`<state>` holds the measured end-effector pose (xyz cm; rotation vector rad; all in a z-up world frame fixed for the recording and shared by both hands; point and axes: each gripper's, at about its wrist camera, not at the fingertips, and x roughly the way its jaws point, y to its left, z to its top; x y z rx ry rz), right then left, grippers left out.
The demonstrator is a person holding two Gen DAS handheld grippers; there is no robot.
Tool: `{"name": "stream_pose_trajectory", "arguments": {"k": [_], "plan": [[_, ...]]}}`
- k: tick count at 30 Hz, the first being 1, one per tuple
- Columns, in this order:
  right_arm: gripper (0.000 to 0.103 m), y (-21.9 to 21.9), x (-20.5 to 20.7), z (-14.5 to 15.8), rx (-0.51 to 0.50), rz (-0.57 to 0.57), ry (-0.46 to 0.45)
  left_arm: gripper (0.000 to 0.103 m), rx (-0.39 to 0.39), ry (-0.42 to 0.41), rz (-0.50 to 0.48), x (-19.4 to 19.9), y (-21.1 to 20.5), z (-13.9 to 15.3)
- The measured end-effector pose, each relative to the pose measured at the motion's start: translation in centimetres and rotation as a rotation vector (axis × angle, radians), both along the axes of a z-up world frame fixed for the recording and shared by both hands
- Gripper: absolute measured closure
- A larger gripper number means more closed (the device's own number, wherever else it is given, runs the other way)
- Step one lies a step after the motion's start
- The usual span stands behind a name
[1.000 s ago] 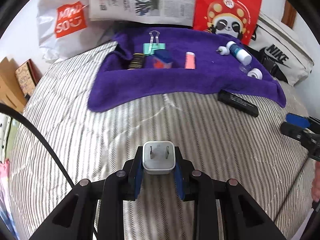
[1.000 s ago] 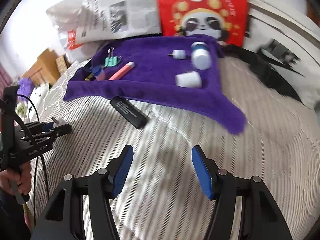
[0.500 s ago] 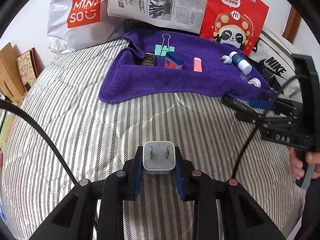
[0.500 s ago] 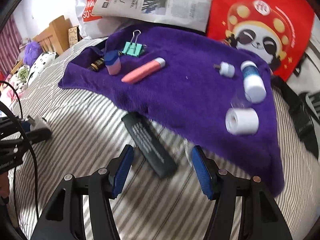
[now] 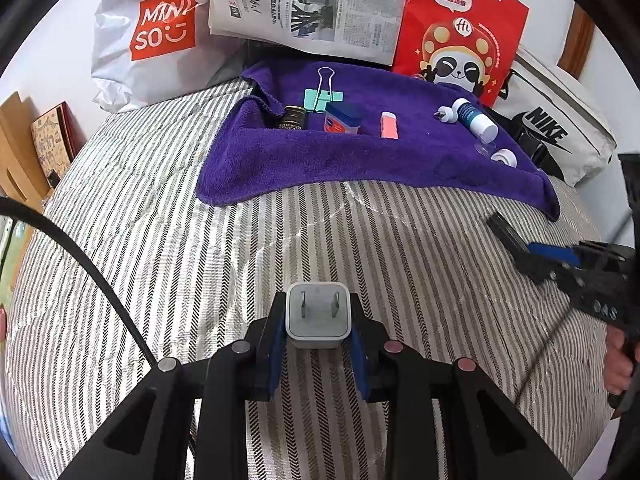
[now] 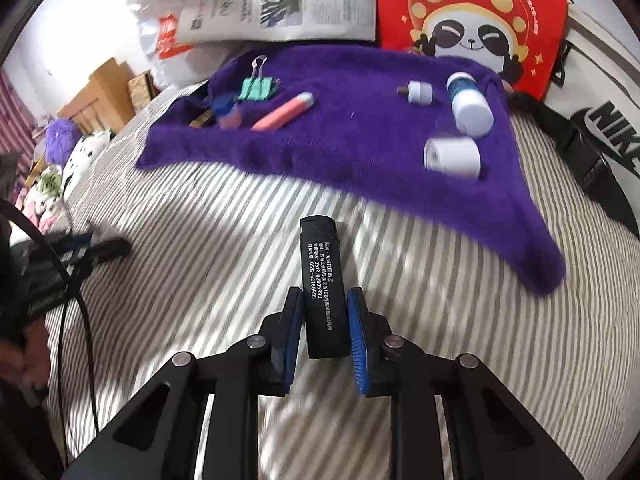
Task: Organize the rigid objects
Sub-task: 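Grasp black power bank with right gripper while left gripper holds white charger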
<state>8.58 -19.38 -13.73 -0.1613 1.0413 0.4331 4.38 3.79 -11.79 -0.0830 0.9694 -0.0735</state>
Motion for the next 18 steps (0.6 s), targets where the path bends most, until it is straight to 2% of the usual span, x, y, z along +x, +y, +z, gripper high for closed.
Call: {"name": "stream_pose_trajectory", "arguments": {"k": [6, 13, 18], "plan": [[0.078, 1.5, -0.1, -0.2, -0.072, -0.002, -0.044, 0.077, -0.002, 0.0, -0.001, 0.0, 0.1, 0.0], [0.079, 1.7, 0.9, -0.1, -0.079, 0.02, -0.017, 0.077, 0.017, -0.006, -0.003, -0.1, -0.1, 0.0], [0.08, 1.9, 0.4, -0.3, -0.088, 0.036, -0.055, 0.077, 0.046, -0.007, -0.005, -0.1, -0.6, -0.1]]}}
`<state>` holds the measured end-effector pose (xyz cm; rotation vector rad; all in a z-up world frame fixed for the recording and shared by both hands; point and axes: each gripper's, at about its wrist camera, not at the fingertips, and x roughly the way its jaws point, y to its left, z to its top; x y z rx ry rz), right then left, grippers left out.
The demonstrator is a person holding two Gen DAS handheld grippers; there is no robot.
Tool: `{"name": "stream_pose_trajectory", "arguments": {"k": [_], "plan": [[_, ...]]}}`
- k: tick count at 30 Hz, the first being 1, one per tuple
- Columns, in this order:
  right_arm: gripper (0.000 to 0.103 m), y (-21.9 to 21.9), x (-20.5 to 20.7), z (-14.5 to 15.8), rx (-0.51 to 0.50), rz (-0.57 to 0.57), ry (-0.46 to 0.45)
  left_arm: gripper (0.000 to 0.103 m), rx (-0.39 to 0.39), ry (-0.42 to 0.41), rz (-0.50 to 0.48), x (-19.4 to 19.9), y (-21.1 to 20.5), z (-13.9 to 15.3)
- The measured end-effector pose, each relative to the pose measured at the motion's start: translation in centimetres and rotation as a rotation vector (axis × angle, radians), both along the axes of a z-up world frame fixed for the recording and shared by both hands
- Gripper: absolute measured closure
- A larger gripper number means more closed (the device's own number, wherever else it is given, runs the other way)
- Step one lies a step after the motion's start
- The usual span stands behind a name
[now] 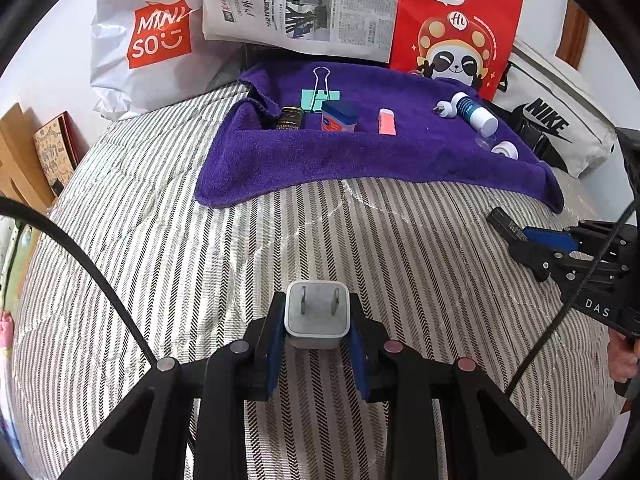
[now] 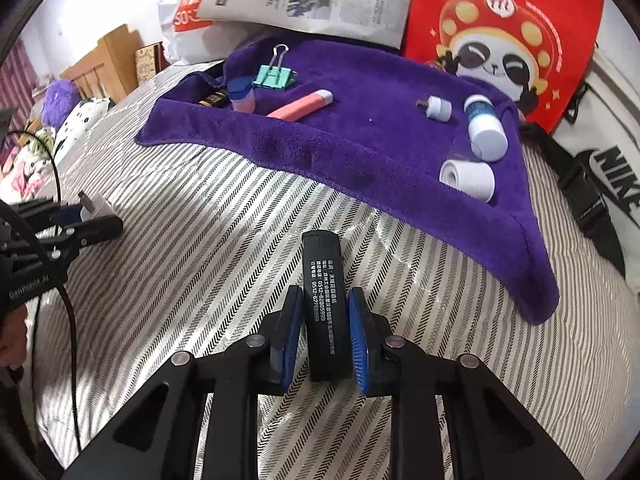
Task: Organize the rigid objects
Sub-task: 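Grasp black power bank with right gripper while left gripper holds white charger, then carry black power bank onto towel and open right gripper while left gripper holds charger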
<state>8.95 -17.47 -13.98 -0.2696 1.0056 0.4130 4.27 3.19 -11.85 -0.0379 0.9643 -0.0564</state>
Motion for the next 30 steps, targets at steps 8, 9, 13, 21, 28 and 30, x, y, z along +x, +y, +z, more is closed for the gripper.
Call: {"name": "stream_pose_trajectory", "arguments": {"k": [8, 9, 13, 21, 28, 30], "plan": [[0.08, -0.4, -0.5, 0.1, 0.027, -0.05, 0.035, 0.077, -0.031, 0.003, 0.029, 0.3, 0.3, 0.1], [0.08, -0.4, -0.3, 0.1, 0.03, -0.056, 0.045, 0.077, -0.048, 0.006, 0.038, 0.4, 0.4, 0.1], [0.081, -0.7, -0.3, 0.5, 0.075, -0.08, 0.082, 0.077, -0.073, 0.045, 0.028, 0.9, 0.9, 0.5], [0.081, -1.4, -1.0, 3.2, 0.115, -0.062, 0.035, 0.077, -0.067, 0.029, 0.004, 1.2, 1.0, 2.8], [0.081, -2.6, 0.7, 5.7, 0.158, -0.078, -0.007, 0.077, -0.1, 0.004, -0.024, 2.8, 0.9, 4.7], [0.081, -2.8, 1.5, 6.1, 0.156, -0.079, -0.011, 0.077, -0.103, -0.002, -0.033, 3.6, 0.9, 5.3]]}}
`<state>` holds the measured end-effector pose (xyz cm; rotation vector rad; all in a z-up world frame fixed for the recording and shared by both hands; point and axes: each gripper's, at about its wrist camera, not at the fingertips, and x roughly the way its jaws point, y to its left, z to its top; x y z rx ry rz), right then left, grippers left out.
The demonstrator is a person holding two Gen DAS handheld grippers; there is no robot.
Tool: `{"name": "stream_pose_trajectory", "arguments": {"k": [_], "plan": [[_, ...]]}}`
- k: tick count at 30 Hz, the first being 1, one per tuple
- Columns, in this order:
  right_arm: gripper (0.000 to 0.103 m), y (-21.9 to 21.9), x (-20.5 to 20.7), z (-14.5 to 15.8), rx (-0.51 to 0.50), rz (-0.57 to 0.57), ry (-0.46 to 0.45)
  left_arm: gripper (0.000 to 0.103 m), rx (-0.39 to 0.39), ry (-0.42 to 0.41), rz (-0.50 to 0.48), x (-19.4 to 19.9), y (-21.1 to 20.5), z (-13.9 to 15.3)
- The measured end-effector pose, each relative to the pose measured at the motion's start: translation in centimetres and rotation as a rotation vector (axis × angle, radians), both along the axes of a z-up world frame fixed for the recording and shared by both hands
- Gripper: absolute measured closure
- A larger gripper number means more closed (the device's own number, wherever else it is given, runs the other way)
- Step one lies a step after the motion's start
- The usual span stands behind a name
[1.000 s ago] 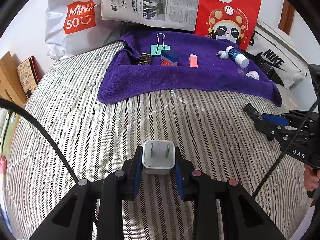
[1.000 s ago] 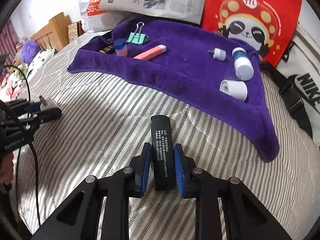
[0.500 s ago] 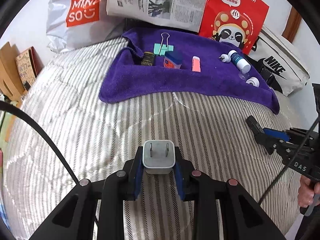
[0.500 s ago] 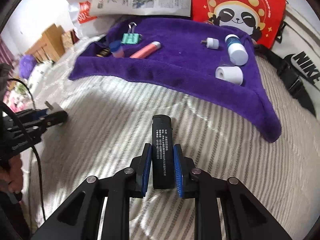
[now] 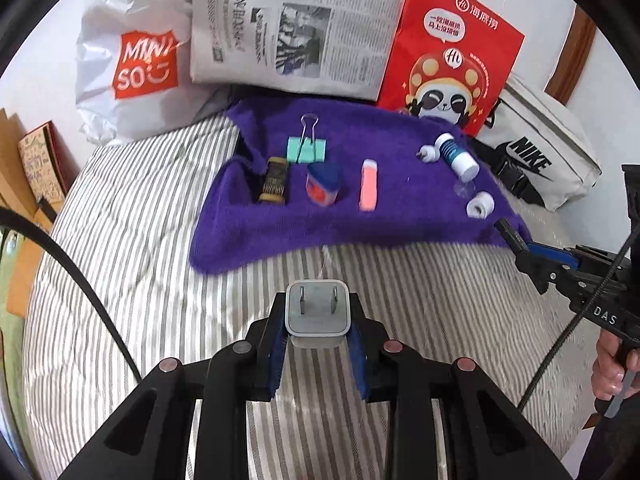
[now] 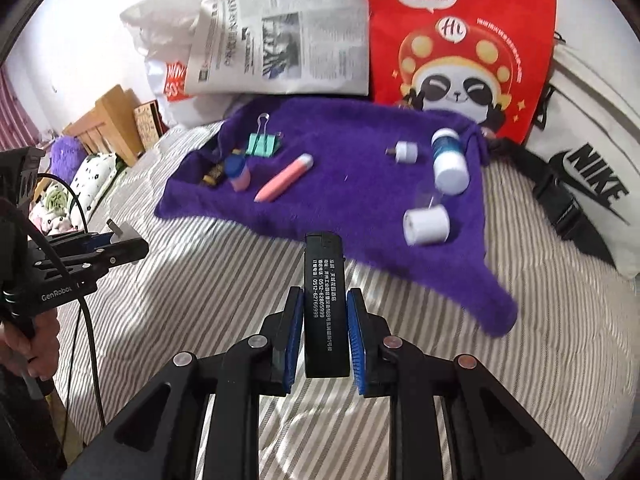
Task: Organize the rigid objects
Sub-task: 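Carry black power bank onto towel and open right gripper while left gripper holds charger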
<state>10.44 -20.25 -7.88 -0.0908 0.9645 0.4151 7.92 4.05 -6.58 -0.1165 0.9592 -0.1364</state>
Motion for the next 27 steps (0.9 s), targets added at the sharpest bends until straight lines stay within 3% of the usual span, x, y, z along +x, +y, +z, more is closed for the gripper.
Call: {"name": "stream_pose_trajectory", "arguments": {"k": [14, 27], "plan": [[0.081, 0.4, 7.4, 0.2, -0.016, -0.032, -0.005, 0.077, 0.003, -0.048, -0.05, 6.7, -0.9, 2.2], [0.081, 2.3, 12.8, -3.4, -0.076, -0.05, 0.071, 0.077, -0.036, -0.038, -0.054, 9.5, -0.4, 0.8]]}}
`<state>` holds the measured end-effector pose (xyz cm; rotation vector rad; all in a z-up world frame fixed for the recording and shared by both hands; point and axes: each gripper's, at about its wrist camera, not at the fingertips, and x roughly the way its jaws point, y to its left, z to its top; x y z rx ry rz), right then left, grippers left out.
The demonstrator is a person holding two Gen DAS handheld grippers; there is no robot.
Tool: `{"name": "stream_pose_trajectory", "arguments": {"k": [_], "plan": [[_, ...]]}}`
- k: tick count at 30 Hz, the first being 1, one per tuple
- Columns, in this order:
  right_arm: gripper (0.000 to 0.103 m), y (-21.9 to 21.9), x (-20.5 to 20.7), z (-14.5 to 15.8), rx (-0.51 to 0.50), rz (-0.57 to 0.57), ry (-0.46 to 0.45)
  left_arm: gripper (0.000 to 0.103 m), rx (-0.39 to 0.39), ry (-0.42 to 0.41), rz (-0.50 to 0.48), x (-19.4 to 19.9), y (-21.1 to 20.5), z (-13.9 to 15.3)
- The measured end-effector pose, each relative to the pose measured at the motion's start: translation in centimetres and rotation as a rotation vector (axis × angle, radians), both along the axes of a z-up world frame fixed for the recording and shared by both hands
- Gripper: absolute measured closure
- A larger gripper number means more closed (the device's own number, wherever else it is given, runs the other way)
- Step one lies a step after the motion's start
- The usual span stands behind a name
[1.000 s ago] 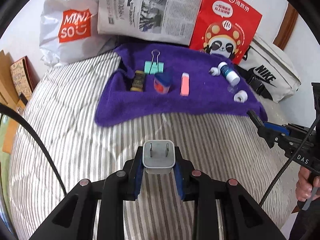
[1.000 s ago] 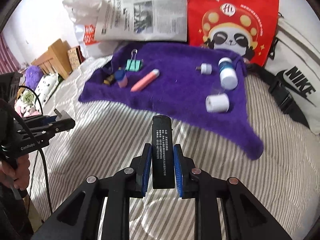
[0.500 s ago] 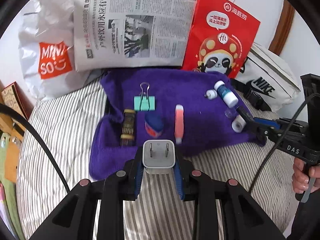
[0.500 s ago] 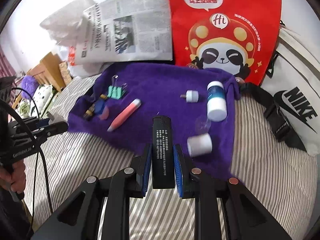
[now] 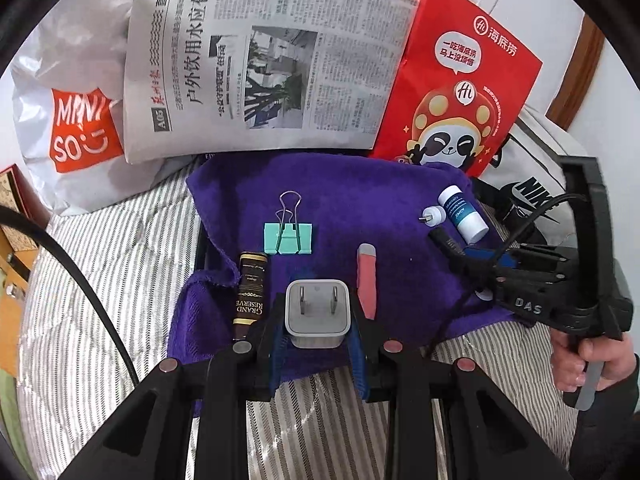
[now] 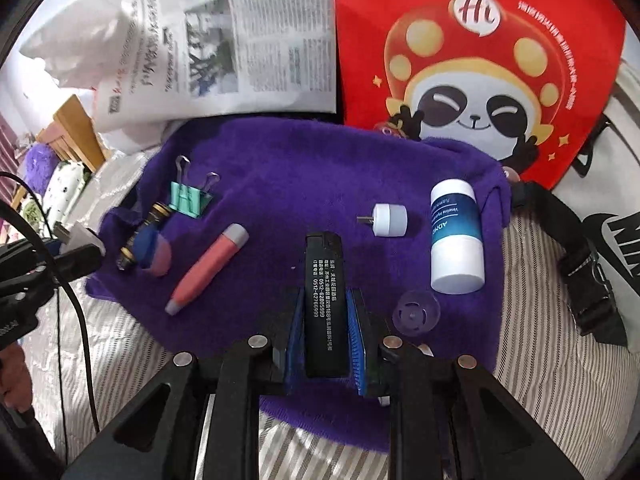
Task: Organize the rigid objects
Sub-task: 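Carry black power bank onto towel and open right gripper while left gripper holds charger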
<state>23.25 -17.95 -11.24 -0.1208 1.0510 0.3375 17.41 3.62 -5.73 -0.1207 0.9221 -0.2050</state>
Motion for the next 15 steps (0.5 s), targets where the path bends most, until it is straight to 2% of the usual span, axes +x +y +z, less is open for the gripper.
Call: {"name": "stream_pose_trajectory", "arguments": {"k": [7, 15], "plan": [[0.081, -0.1, 1.2, -0.9, -0.025, -0.029, 0.02, 0.077, 0.002, 0.008, -0.013, 0.4, 0.0, -1.0], [0.081, 0.2, 2.1, -1.6, -0.078, -0.044, 0.009, 0.077, -0.006, 0.006, -0.014, 0.3, 0.6, -1.0]]}}
